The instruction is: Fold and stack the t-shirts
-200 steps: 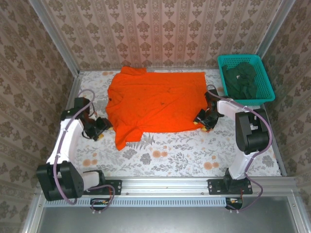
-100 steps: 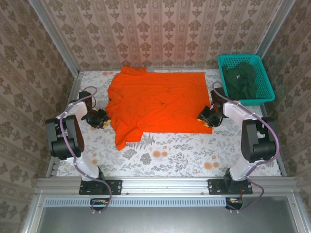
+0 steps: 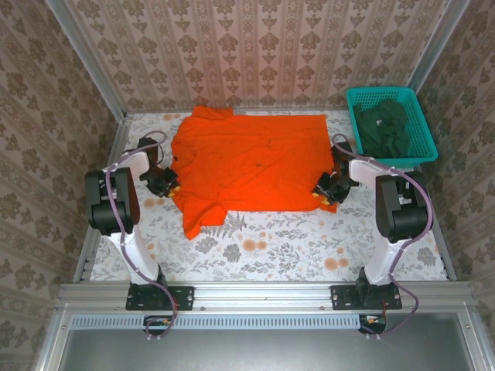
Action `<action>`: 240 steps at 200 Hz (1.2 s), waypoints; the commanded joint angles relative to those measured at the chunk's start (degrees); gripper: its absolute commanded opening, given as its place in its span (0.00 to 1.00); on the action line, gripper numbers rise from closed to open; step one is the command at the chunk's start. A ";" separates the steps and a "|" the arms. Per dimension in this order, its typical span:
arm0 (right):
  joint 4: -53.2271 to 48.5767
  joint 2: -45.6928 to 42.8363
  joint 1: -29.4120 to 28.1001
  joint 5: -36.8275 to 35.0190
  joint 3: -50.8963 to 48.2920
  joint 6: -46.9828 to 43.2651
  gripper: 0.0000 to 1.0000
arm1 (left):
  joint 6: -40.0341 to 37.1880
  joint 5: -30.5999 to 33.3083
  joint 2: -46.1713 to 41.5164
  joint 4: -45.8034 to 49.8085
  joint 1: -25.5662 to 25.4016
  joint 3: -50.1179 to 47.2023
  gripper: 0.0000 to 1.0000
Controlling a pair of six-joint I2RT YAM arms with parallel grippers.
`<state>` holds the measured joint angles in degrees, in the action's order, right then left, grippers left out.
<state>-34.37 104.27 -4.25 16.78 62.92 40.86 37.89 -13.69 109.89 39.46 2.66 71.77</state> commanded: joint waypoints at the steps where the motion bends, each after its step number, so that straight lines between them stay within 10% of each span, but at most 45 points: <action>1: -3.12 1.96 1.08 -2.48 0.28 -1.04 0.34 | -3.47 8.37 2.13 4.29 1.01 1.57 0.19; 117: -3.85 -4.90 1.02 -1.29 0.52 -4.80 0.52 | -8.49 10.45 2.37 13.26 -0.75 18.15 0.48; 240: -3.14 -24.19 -0.52 -11.46 -13.37 3.59 0.50 | 1.58 0.92 -36.15 12.46 -9.71 -23.05 0.49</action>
<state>-35.07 83.81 -6.24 11.35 52.07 40.84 34.92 -9.13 78.61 49.89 -6.68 54.63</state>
